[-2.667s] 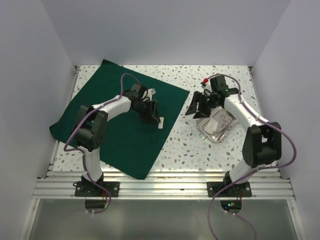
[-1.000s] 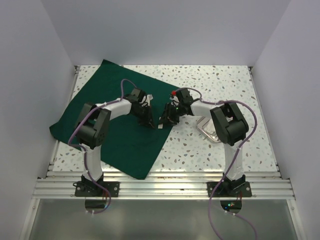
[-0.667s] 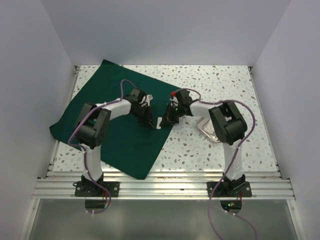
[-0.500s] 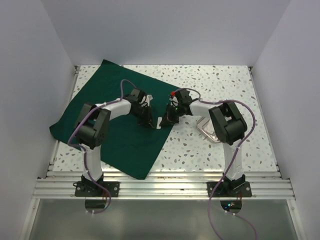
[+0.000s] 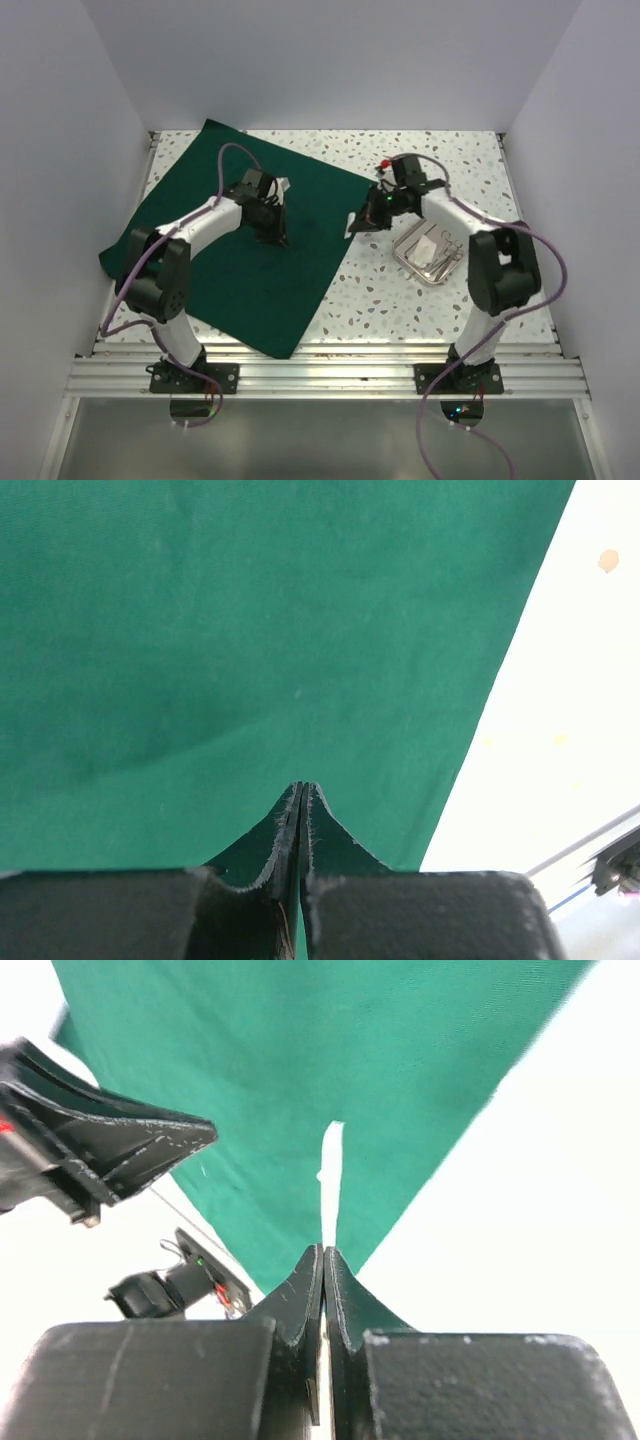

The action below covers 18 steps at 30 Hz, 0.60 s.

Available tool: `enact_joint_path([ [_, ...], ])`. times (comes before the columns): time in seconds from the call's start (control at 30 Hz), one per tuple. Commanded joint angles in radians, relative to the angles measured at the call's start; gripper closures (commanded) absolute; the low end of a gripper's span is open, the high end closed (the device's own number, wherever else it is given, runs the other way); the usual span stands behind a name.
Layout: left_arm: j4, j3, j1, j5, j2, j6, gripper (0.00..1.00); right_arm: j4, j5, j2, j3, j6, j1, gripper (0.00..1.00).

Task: Prepare the surgical pack

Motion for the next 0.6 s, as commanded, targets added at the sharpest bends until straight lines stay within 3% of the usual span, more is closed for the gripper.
enact_joint_path([
  [0.0,-0.004,-0.049,0.004,-0.024,-0.05,0.05,0.96,-0.094,-0.019,-0.169,-0.103,-0.035,-0.145,1.0],
  [0.23,0.025,-0.063,0.004,0.026,-0.016,0.062,0.98,-0.164,0.038,-0.317,-0.257,-0.107,-0.352,1.0],
  [0.57,0.013,-0.026,0.004,0.063,0.018,0.096,0.97,-0.083,0.0,-0.236,-0.339,-0.191,-0.51,1.0],
])
